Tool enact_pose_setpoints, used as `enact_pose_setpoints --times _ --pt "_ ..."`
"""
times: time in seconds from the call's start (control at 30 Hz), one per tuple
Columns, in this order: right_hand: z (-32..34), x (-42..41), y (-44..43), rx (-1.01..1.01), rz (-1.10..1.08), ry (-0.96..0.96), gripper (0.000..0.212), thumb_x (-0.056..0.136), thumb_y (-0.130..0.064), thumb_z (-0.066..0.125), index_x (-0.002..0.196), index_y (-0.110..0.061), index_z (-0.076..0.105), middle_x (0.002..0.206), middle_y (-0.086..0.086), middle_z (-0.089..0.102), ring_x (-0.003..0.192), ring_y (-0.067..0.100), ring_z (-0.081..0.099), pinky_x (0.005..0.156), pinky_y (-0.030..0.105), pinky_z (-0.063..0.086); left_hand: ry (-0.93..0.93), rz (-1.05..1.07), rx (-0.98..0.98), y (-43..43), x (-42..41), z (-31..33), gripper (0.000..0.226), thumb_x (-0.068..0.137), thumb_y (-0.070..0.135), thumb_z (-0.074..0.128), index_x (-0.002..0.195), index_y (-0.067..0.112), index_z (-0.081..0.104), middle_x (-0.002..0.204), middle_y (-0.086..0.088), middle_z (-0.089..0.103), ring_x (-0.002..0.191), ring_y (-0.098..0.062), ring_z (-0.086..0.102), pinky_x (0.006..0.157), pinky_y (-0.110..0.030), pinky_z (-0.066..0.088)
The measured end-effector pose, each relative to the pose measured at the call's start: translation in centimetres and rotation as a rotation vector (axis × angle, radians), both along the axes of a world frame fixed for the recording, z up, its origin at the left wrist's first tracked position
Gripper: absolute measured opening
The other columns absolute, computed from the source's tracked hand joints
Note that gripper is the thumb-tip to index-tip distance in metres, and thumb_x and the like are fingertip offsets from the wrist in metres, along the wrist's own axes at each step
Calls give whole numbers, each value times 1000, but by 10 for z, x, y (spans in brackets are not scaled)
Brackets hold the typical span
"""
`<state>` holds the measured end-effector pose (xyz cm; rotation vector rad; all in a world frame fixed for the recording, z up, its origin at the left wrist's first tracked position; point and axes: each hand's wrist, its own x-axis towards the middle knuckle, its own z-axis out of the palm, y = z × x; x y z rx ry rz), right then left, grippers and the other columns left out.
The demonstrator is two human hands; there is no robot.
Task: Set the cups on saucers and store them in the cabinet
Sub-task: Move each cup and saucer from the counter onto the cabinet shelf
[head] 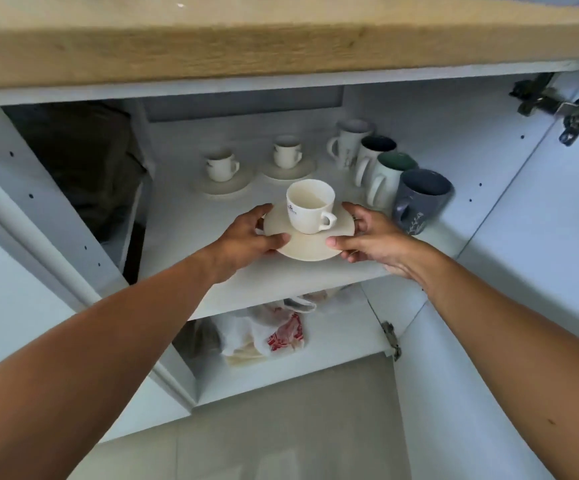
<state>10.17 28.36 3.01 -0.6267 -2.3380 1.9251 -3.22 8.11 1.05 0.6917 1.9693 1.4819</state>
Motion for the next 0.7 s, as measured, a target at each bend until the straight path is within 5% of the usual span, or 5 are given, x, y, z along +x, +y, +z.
enact_pose_setpoints --times 0.2,0.37,0.43,0.7 --pt "-30 -46 21 -1 -40 46 90 77 0 81 151 -18 34 101 7 69 58 11 57 56 21 53 216 15 -115 22 -45 -24 73 86 33 72 148 28 33 106 14 53 103 -10 54 92 -24 38" --pt "-47 -70 26 21 -144 91 89 75 1 82 149 -12 36 90 3 65 55 11 56 51 20 53 305 -3 -212 34 -77 -38 83 79 46 75 148 28 33 132 10 52 122 -11 48 105 -27 36" --pt "-51 -77 29 22 -176 99 86 75 -1 83 147 -10 39 94 3 63 55 11 59 52 21 55 333 7 -246 39 -87 -44 93 71 55 75 150 29 32 142 9 48 129 -13 46 112 -33 34" --pt "-58 -96 41 89 -250 94 90 68 -9 90 146 -9 43 134 10 58 77 17 73 67 24 62 506 -27 -391 56 -94 -41 73 89 49 61 150 22 32 155 5 34 140 -17 34 108 -26 28"
